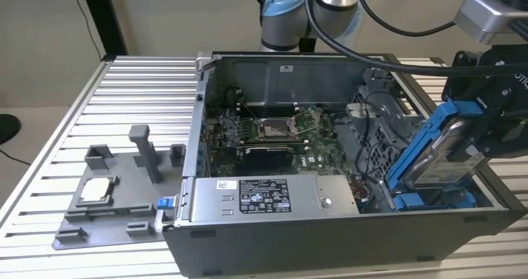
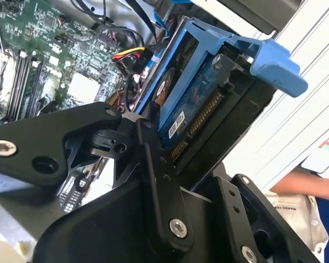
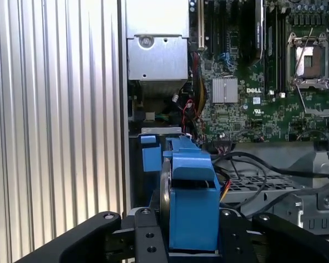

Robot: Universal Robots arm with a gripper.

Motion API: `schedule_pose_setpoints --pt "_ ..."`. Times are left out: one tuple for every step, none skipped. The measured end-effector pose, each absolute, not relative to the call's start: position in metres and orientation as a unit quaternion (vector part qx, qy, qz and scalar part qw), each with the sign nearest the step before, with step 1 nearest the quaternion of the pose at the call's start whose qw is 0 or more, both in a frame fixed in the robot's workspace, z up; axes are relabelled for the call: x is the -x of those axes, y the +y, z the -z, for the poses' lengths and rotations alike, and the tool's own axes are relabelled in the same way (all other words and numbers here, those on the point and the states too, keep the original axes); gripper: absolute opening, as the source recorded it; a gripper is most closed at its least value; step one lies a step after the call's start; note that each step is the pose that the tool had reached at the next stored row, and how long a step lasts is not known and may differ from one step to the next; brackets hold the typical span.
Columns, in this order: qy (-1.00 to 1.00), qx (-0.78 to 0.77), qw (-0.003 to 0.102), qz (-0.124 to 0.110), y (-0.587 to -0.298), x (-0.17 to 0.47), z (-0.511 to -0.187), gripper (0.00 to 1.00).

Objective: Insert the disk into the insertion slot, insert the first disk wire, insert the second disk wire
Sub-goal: 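Insert the disk into the insertion slot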

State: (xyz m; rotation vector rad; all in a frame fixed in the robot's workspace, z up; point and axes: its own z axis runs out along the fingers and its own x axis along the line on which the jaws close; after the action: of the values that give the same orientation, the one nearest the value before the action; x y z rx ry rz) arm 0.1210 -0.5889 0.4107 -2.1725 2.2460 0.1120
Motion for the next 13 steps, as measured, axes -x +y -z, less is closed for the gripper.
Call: schedule_pose_setpoints --pt "0.718 0.695 0.007 -0.036 -0.589 -0.121 -0.410 0.00" --pt "0.718 0.695 0.007 -0.036 -0.589 -0.121 -0.409 0.00" --pt "0.718 0.695 0.007 -0.036 -0.589 -0.121 -0.409 0.00" --pt "0.718 0.695 0.007 -0.036 -0.589 -0.121 -0.408 0.00" --pt "0.718 0.695 0.007 -0.036 -0.589 -0.121 -0.407 0.00" --pt "0.718 0.695 0.007 -0.036 -0.589 -0.121 -0.406 0.00" --pt "0.718 0.695 0.007 -0.036 -0.589 -0.121 -0.404 0.00" --pt "0.718 0.695 0.008 -0.036 -0.589 -0.121 -0.403 0.00" --pt "0.718 0.695 0.008 -0.036 -0.589 -0.121 -0.401 0.00" --pt "0.718 0.695 0.008 -0.036 -0.589 -0.121 -0.400 0.00" --pt "0.718 0.695 0.008 -0.036 -0.589 -0.121 -0.398 0.00" --pt "0.718 0.695 0.008 -0.036 -0.589 -0.121 -0.397 0.00" --pt "0.718 0.695 0.007 -0.036 -0.589 -0.121 -0.396 0.00"
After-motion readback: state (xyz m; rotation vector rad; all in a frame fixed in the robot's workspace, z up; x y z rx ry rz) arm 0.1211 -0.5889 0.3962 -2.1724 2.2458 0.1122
